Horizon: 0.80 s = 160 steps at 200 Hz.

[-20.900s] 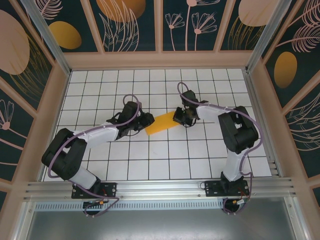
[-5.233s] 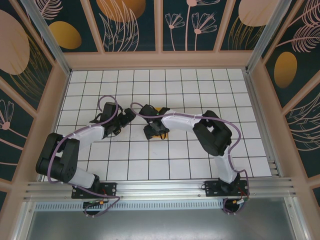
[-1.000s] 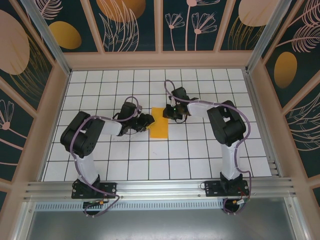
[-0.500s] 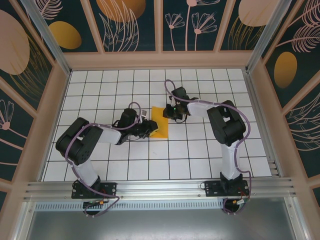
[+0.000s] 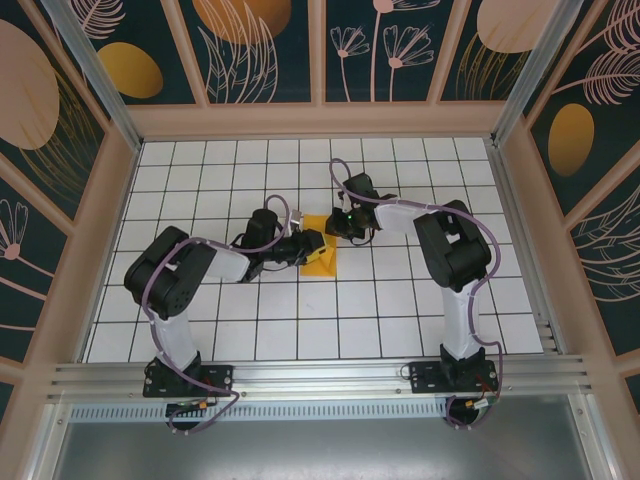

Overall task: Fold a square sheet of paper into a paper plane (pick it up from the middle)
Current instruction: Fold the triangle a second time at the center of the table.

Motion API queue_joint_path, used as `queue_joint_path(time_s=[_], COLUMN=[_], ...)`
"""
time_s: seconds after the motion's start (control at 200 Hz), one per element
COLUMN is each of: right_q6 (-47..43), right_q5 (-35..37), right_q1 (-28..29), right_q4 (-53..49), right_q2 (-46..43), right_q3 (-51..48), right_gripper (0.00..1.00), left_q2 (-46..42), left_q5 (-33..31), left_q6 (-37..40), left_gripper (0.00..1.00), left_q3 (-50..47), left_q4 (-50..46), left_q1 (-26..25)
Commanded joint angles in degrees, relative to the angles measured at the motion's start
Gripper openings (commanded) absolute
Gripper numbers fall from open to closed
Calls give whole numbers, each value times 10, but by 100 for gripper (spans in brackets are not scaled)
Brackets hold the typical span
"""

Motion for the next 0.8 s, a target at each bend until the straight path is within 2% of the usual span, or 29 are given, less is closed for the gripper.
queue_joint_path(time_s=[0.0, 0.195, 0.38, 0.601, 0.796], right_q6=[-6, -23, -29, -18, -18], right_q5=[-18, -71, -89, -139, -186], right_q1=[-7, -21, -34, -34, -35], right_q4=[-20, -5, -6, 33, 70], right_q2=[5, -54, -115, -163, -164], right_q3=[1, 0, -42, -135, -161], right_gripper=[20, 33, 41, 42, 40], left_q2=[14, 16, 17, 17, 16], left_q5=[-12, -35, -49, -54, -55], left_q6=[6, 21, 25, 28, 30], left_gripper=[37, 29, 22, 18, 15], left_q3=[18, 23, 21, 20, 22], left_q4=[4, -34, -48, -53, -58], left_q1=[-2, -2, -3, -3, -3])
